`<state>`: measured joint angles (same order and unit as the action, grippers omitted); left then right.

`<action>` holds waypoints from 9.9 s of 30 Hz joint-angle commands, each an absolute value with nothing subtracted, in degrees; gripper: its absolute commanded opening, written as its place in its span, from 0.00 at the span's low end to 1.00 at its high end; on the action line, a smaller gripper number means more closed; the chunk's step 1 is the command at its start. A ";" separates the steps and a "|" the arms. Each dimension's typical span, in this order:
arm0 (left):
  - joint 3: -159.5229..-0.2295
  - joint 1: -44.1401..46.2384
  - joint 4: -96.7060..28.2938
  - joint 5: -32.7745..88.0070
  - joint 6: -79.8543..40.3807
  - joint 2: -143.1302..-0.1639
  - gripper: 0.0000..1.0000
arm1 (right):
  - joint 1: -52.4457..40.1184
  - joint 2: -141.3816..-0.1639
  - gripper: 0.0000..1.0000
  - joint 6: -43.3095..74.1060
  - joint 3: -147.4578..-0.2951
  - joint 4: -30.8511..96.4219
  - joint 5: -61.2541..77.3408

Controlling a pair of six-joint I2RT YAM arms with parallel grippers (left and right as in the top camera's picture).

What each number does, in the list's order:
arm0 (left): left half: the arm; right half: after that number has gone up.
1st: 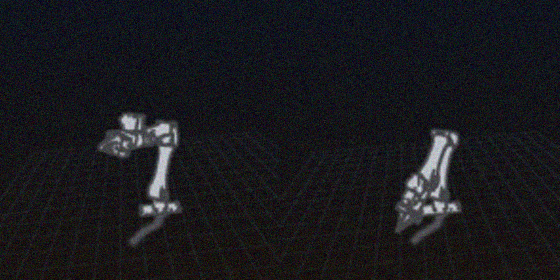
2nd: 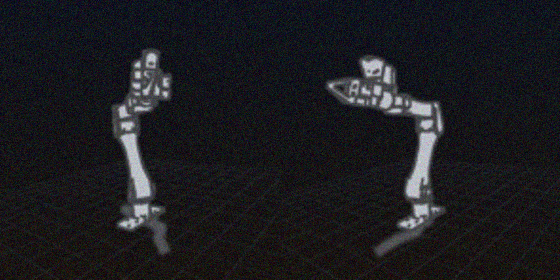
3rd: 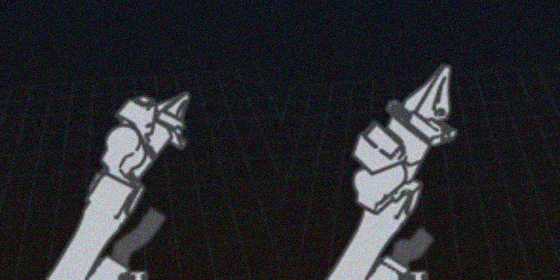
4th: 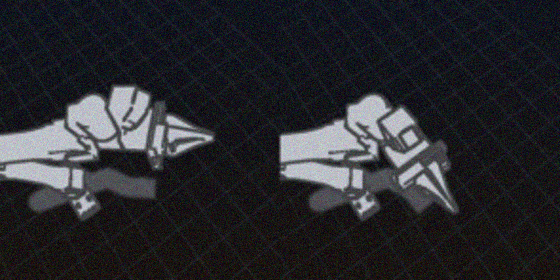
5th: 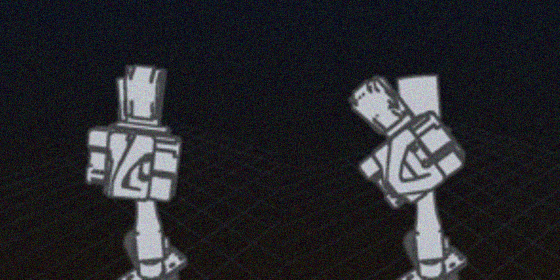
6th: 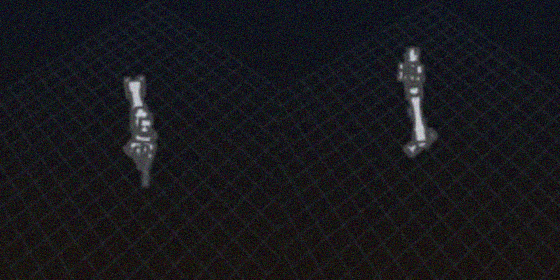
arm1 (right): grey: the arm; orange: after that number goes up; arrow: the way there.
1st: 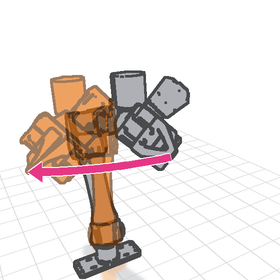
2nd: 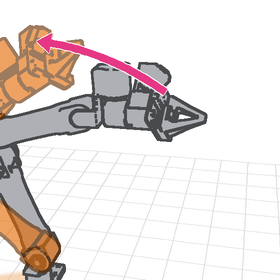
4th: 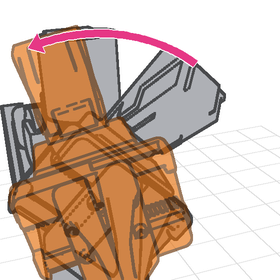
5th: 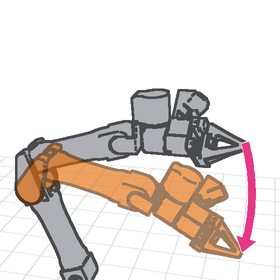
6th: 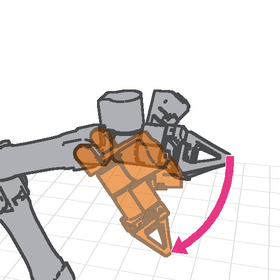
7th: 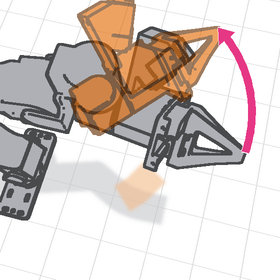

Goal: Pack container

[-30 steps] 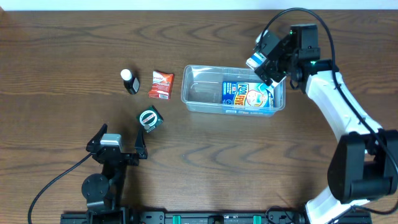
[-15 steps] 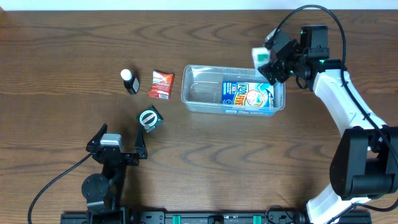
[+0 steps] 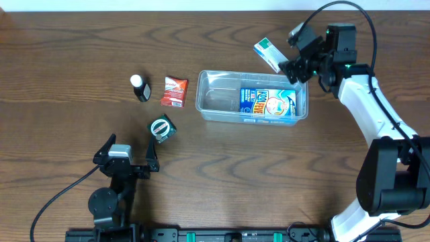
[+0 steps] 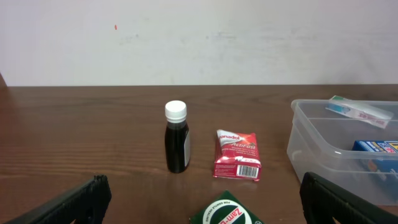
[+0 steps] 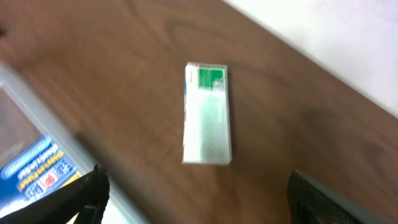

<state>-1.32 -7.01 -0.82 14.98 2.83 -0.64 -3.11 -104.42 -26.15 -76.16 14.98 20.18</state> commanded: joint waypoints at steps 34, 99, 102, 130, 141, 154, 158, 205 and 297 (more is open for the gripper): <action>-0.23 -6.83 -2.59 15.35 2.52 -0.32 0.98 | -1.06 -105.01 0.56 2.11 -77.54 30.41 -3.11; -0.23 -6.83 -2.59 15.35 2.55 -0.32 0.98 | -2.35 -104.18 0.03 1.91 -77.65 28.75 26.61; -0.23 -6.83 -2.59 15.35 2.52 -0.32 0.98 | -1.98 -104.18 0.08 1.85 -77.28 29.82 21.67; -0.23 -6.83 -2.59 15.35 2.52 -0.32 0.98 | -8.12 -108.77 0.05 8.08 -76.58 31.64 20.82; -0.23 -6.83 -2.59 15.35 2.52 -0.32 0.98 | -8.23 -108.77 0.01 -4.40 -76.60 29.93 21.19; -0.23 -6.83 -2.59 15.35 2.52 -0.32 0.98 | -4.58 -108.77 0.02 -12.53 -76.82 10.90 16.88; -0.23 -6.83 -2.59 15.35 2.52 -0.32 0.98 | -3.62 -108.88 0.01 -12.95 -76.82 4.86 16.88; -0.23 -6.83 -2.59 15.35 2.52 -0.32 0.98 | -1.58 -129.97 0.90 -17.67 -91.85 1.58 29.19; -0.23 -6.83 -2.59 15.35 2.52 -0.34 0.98 | -22.02 -100.20 0.30 -43.99 -92.88 55.81 20.27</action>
<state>-1.32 -7.01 -0.82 14.98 2.81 -0.64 -20.32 -99.35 -41.28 -93.25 55.51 24.03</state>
